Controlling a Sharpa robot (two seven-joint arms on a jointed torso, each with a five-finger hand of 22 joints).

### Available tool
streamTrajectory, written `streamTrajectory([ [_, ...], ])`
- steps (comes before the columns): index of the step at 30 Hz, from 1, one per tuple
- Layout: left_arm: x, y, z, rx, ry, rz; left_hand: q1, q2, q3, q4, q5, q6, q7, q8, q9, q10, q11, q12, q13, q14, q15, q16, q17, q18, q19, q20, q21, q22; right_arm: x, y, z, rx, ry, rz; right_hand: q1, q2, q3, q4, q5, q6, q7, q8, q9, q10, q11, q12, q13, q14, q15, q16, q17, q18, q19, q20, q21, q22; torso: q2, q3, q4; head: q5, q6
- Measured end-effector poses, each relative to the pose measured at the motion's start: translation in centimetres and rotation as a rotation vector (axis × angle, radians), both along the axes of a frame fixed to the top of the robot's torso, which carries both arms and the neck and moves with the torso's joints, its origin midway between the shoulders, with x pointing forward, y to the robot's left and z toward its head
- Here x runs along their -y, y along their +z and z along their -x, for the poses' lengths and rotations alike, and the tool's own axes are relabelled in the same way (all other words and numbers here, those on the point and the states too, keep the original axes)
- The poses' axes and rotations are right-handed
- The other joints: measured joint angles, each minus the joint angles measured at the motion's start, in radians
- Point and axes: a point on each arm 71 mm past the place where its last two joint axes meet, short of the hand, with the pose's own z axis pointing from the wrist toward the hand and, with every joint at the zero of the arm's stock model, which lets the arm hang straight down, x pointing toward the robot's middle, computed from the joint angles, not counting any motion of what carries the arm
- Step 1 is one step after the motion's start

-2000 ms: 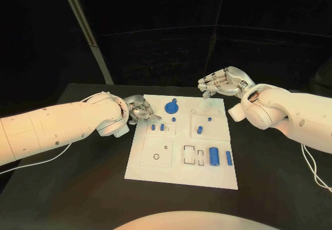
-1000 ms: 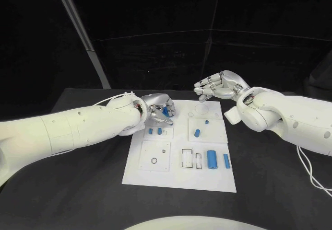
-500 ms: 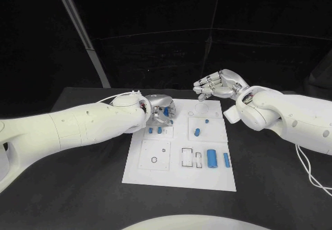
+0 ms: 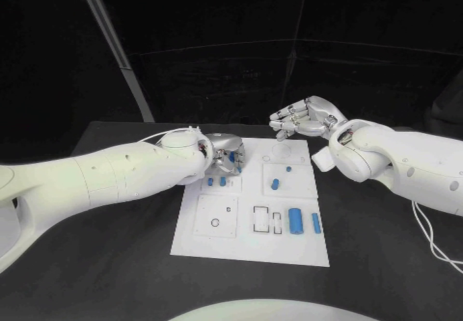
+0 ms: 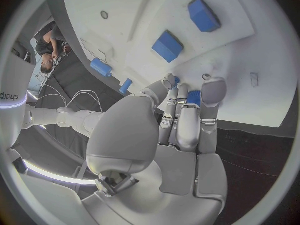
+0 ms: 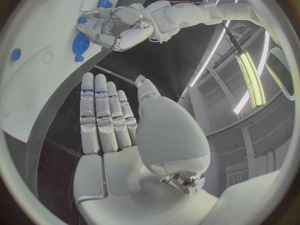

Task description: Assemble the parts on the task board

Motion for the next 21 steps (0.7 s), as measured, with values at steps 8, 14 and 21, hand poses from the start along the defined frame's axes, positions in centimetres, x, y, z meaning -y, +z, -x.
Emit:
streamTrajectory([
  [8, 0.56, -0.01, -0.06, -0.003, -0.008, -0.006, -0.005, 0.005, 0.023, 0.003, 0.0, 0.007, 0.0, -0.011, 0.0, 0.011, -0.003, -0.008, -0.003, 0.0, 0.0, 0.006, -0.003, 0.0, 0.0, 0.0, 0.015, 0.016, -0.1, 0.0, -0.01, 0.0, 0.002, 0.0, 0.0, 0.0, 0.0, 0.0, 0.0, 0.0, 0.0, 0.0, 0.0, 0.0, 0.0, 0.0, 0.0, 0.0, 0.0, 0.0, 0.0, 0.0, 0.0, 0.0, 0.0, 0.0, 0.0, 0.0002, -0.0004, 0.0, -0.002],
  [14, 0.74, -0.02, -0.11, -0.003, -0.009, -0.008, -0.01, 0.009, 0.023, 0.003, 0.0, 0.007, 0.0, -0.012, 0.0, 0.014, 0.0, -0.012, -0.005, 0.0, 0.0, 0.006, -0.006, 0.0, 0.0, 0.0, 0.015, 0.02, -0.13, 0.0, -0.01, 0.0, 0.002, -0.001, 0.004, 0.004, 0.003, -0.003, 0.0, 0.0, 0.0, 0.004, 0.0, -0.004, -0.004, 0.0, -0.001, -0.004, 0.004, -0.004, 0.0, 0.0, 0.0, 0.0, 0.0, -0.002, 0.0, 0.0005, -0.0006, 0.0, -0.002],
  [21, 0.67, -0.04, -0.17, -0.003, -0.003, -0.01, 0.001, 0.019, 0.064, -0.005, 0.0, 0.037, 0.0, -0.017, 0.0, 0.058, -0.009, -0.02, -0.006, 0.005, -0.006, 0.011, -0.006, 0.0, 0.017, -0.008, 0.053, 0.06, -0.15, 0.0, 0.0, 0.0, 0.003, -0.001, 0.004, 0.004, 0.003, -0.003, 0.0, 0.0, 0.0, 0.004, 0.0, -0.004, -0.004, 0.0, -0.001, -0.004, 0.004, -0.004, 0.0, 0.0, 0.0, 0.0, 0.0, -0.002, 0.0, 0.0005, -0.0006, -0.002, -0.003],
])
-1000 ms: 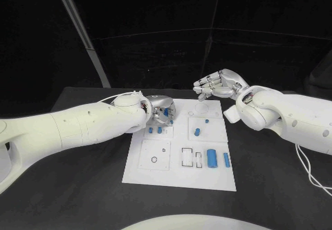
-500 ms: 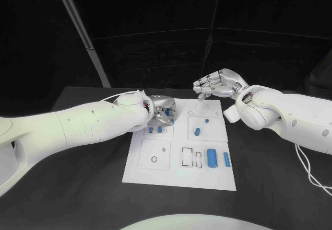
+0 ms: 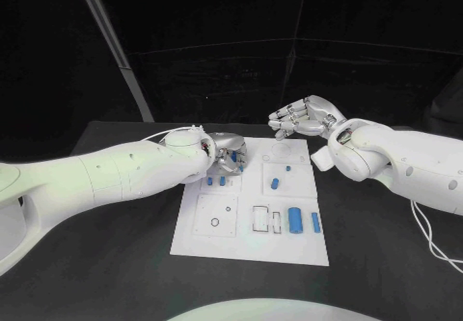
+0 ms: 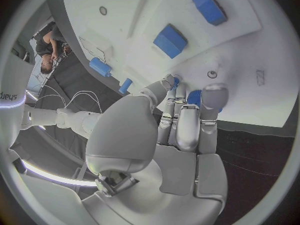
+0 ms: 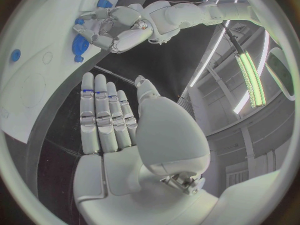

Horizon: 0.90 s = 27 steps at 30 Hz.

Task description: Assemble the parts on the task board

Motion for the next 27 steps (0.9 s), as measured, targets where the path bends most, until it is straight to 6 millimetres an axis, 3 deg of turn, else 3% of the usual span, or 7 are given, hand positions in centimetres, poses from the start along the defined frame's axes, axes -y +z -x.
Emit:
streamTrajectory([
  [2, -0.1, 0.0, 0.0, 0.002, 0.002, 0.002, 0.0, 0.0, 0.018, -0.006, 0.0, 0.008, 0.002, -0.006, 0.0, 0.014, -0.001, -0.008, 0.0, 0.001, -0.001, 0.0, 0.0, -0.003, 0.007, 0.0, 0.011, 0.013, 0.0, 0.0, 0.0, 0.0, 0.0, 0.0, 0.0, 0.0, 0.0, 0.0, 0.0, 0.0, 0.0, 0.0, 0.0, 0.0, 0.0, 0.0, 0.0, 0.0, 0.0, 0.0, 0.0, 0.0, 0.0, 0.0, 0.0, 0.0, 0.0, -0.0002, 0.0, -0.001, 0.001],
  [3, -0.2, 0.0, 0.1, 0.002, 0.004, 0.004, 0.0, 0.0, 0.026, -0.011, 0.0, 0.012, 0.001, -0.007, -0.001, 0.016, -0.003, -0.013, 0.0, 0.004, -0.004, 0.004, 0.0, -0.016, 0.008, -0.001, 0.017, 0.02, 0.0, 0.0, 0.0, 0.0, 0.0, 0.0, 0.0, 0.0, 0.0, 0.0, 0.0, 0.0, 0.0, 0.0, 0.0, 0.0, 0.0, 0.0, 0.0, 0.0, 0.0, 0.0, 0.0, 0.0, 0.0, 0.0, 0.0, 0.0, 0.0, -0.0004, 0.0, -0.001, 0.001],
  [10, -1.3, 0.0, 0.6, 0.015, 0.017, 0.033, 0.0, 0.0, 0.06, -0.024, 0.0, 0.023, 0.002, -0.022, -0.001, 0.032, -0.001, -0.035, -0.001, 0.004, -0.003, 0.006, -0.006, -0.016, 0.016, -0.002, 0.038, 0.047, 0.1, 0.0, 0.0, 0.0, -0.002, 0.001, 0.0, 0.0, 0.0, 0.0, 0.0, 0.0, 0.0, 0.0, 0.0, 0.0, 0.0, 0.0, 0.0, 0.0, 0.0, 0.0, 0.0, 0.0, 0.0, 0.0, 0.0, 0.0, -0.001, -0.0007, 0.0009, -0.003, 0.003],
  [17, -1.8, 1.5, 1.0, 0.04, 0.025, 0.113, -0.005, -0.006, 0.072, -0.027, 0.0, 0.031, 0.003, -0.026, -0.001, 0.041, -0.003, -0.042, 0.0, 0.011, -0.003, 0.006, -0.011, -0.016, 0.023, -0.002, 0.048, 0.063, 0.1, 0.0, -0.1, 0.0, -0.004, 0.001, 0.0, 0.0, 0.0, 0.0, 0.0, 0.0, 0.0, 0.0, 0.0, 0.0, 0.0, 0.0, 0.0, 0.0, 0.0, 0.0, 0.0, 0.0, 0.0, 0.0, 0.0, 0.0, -0.002, -0.0011, 0.002, -0.005, 0.008],
  [27, -5.5, 2.4, 0.8, 0.048, 0.094, 0.163, -0.014, -0.014, 0.079, -0.029, 0.0, 0.038, 0.003, -0.031, 0.0, 0.05, -0.001, -0.049, 0.0, 0.011, -0.003, 0.006, -0.016, -0.016, 0.023, -0.002, 0.055, 0.073, 0.3, -0.1, -0.2, 0.0, -0.008, 0.003, 0.0, 0.0, 0.0, 0.0, 0.0, 0.0, 0.0, 0.0, 0.0, 0.0, 0.0, 0.0, 0.0, 0.0, 0.0, 0.0, -0.001, 0.0, 0.0, 0.0, 0.0, 0.0, -0.002, 0.0, 0.0027, -0.011, 0.013],
])
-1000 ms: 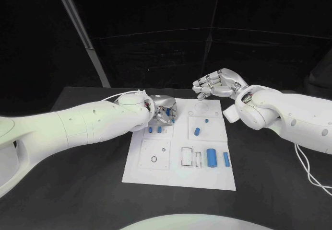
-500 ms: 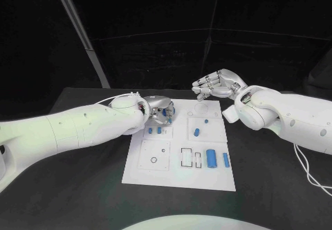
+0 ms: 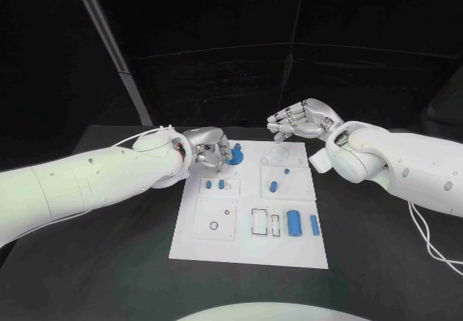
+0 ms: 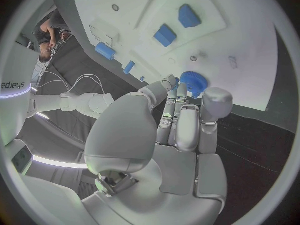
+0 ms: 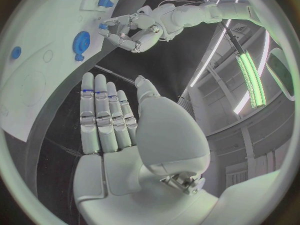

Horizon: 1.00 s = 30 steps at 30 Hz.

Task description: Assemble the parts on the task board

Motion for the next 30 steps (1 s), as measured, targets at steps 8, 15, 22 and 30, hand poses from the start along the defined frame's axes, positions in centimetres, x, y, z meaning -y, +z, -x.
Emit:
streamTrajectory([
  [8, -1.9, -0.1, -0.2, -0.022, 0.038, -0.002, -0.004, -0.004, 0.0, 0.0, 0.0, 0.004, -0.003, 0.0, 0.0, 0.007, 0.0, -0.004, 0.0, 0.0, 0.0, 0.0, -0.005, 0.0, 0.0, 0.0, 0.004, 0.002, 0.1, 0.0, 0.0, 0.0, -0.001, 0.0, 0.0, 0.0, 0.0, 0.0, 0.0, 0.0, 0.0, 0.0, 0.0, 0.0, 0.0, 0.0, 0.0, 0.0, 0.0, 0.0, 0.0, 0.0, 0.0, 0.0, 0.0, 0.0, 0.001, 0.0003, -0.0012, 0.007, 0.0],
  [15, -2.3, -0.4, -0.5, -0.051, 0.047, -0.018, -0.004, -0.004, 0.0, 0.0, 0.0, 0.004, -0.003, -0.003, 0.0, 0.007, 0.0, -0.004, 0.0, 0.0, 0.0, 0.0, -0.009, 0.0, 0.0, 0.0, 0.004, 0.001, 0.1, 0.0, 0.0, 0.0, -0.002, 0.001, 0.0, 0.0, 0.0, 0.0, 0.0, 0.0, 0.0, 0.0, 0.0, 0.0, 0.0, 0.0, 0.0, 0.0, 0.0, 0.0, 0.0, 0.0, 0.0, 0.0, 0.0, -0.001, 0.002, 0.0003, -0.0028, 0.008, 0.0],
  [22, -1.9, -0.7, -0.6, -0.075, 0.042, -0.031, -0.004, -0.004, 0.0, 0.0, 0.0, 0.004, -0.003, -0.004, 0.0, 0.007, 0.0, -0.009, 0.0, 0.0, 0.0, 0.0, -0.011, 0.0, 0.0, 0.0, 0.004, -0.002, 0.1, 0.0, 0.0, -0.001, -0.001, 0.001, 0.0, 0.0, 0.0, 0.0, 0.0, 0.0, 0.0, 0.0, 0.0, 0.0, 0.0, 0.0, 0.0, 0.0, 0.0, 0.0, 0.0, 0.0, 0.0, 0.0, 0.0, -0.001, 0.002, 0.0002, -0.0031, 0.013, -0.001],
  [30, -1.6, -1.0, -0.6, -0.096, 0.032, -0.043, -0.008, -0.008, 0.0, 0.0, 0.0, 0.004, -0.003, -0.003, 0.0, 0.007, 0.0, -0.009, 0.0, 0.0, 0.0, 0.0, -0.012, 0.0, 0.0, 0.0, 0.004, -0.003, 0.1, 0.0, 0.0, -0.001, 0.0, 0.0, 0.0, 0.0, 0.0, 0.0, 0.0, 0.0, 0.0, 0.0, 0.0, 0.0, 0.0, 0.0, 0.0, 0.0, 0.0, 0.0, 0.0, 0.0, 0.0, 0.0, 0.0, -0.001, 0.002, 0.0002, -0.0035, 0.013, -0.004],
])
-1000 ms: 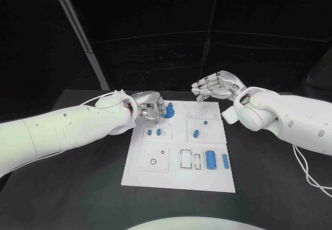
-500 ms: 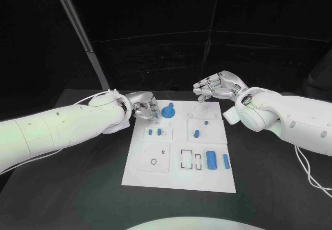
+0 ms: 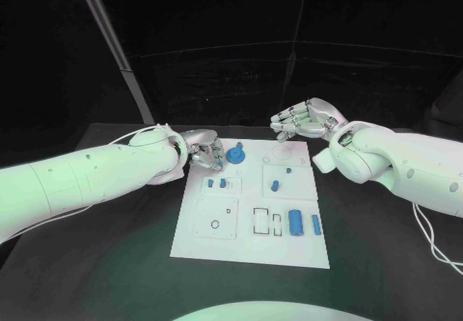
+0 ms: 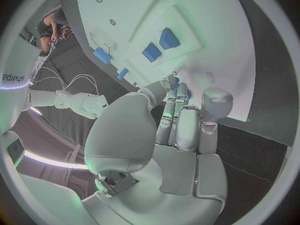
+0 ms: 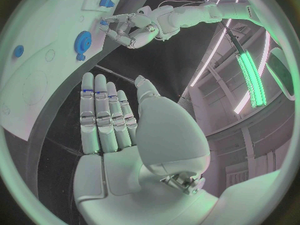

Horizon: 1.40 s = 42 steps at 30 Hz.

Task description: Assemble the parts on the task board

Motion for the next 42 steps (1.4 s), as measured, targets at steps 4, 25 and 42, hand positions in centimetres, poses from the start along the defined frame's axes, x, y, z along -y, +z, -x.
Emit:
streamTrajectory([
  [4, 0.17, -0.1, 0.07, -0.009, -0.006, -0.004, 0.0, 0.0, 0.0, 0.0, 0.0, 0.0, 0.0, 0.0, 0.0, 0.0, 0.0, 0.0, 0.0, 0.0, 0.0, 0.0, 0.0, 0.0, 0.0, 0.0, 0.0, 0.0, 0.02, 0.0, 0.0, 0.0, 0.0, 0.0, 0.0, 0.0, 0.0, 0.0, 0.0, 0.0, 0.0, 0.0, 0.0, 0.0, 0.0, 0.0, 0.0, 0.0, 0.0, 0.0, 0.0, 0.0, 0.0, 0.0, 0.0, 0.0, 0.0, 0.0, 0.0004, -0.001, -0.001],
  [25, 0.21, -0.49, -0.02, -0.044, 0.002, -0.039, -0.005, -0.005, 0.003, -0.003, 0.0, 0.003, -0.004, -0.004, 0.0, 0.007, -0.007, -0.004, 0.001, 0.0, 0.0, 0.0, -0.004, 0.0, 0.0, 0.0, 0.0, 0.004, -0.03, 0.0, 0.01, 0.0, 0.001, 0.0, 0.0, 0.0, 0.0, 0.0, 0.0, 0.0, 0.0, 0.0, 0.0, 0.0, 0.0, 0.0, -0.001, 0.0, 0.0, 0.0, 0.0, 0.0, 0.0, 0.0, -0.005, -0.001, -0.001, -0.0003, 0.001, 0.001, -0.002],
  [42, 0.57, -0.91, 0.14, -0.051, -0.003, -0.044, -0.005, -0.005, 0.003, -0.003, 0.0, 0.012, -0.005, -0.012, 0.001, 0.014, -0.007, -0.01, 0.002, 0.0, 0.0, 0.0, -0.005, 0.0, 0.0, 0.0, 0.0, 0.013, -0.04, 0.01, 0.01, 0.0, 0.001, 0.0, 0.0, 0.0, 0.0, 0.0, 0.0, 0.0, 0.0, 0.0, 0.0, 0.0, 0.0, 0.0, -0.001, 0.0, 0.0, 0.0, 0.0, 0.0, 0.0, 0.0, -0.005, -0.001, 0.0, -0.0004, 0.001, 0.0, -0.002],
])
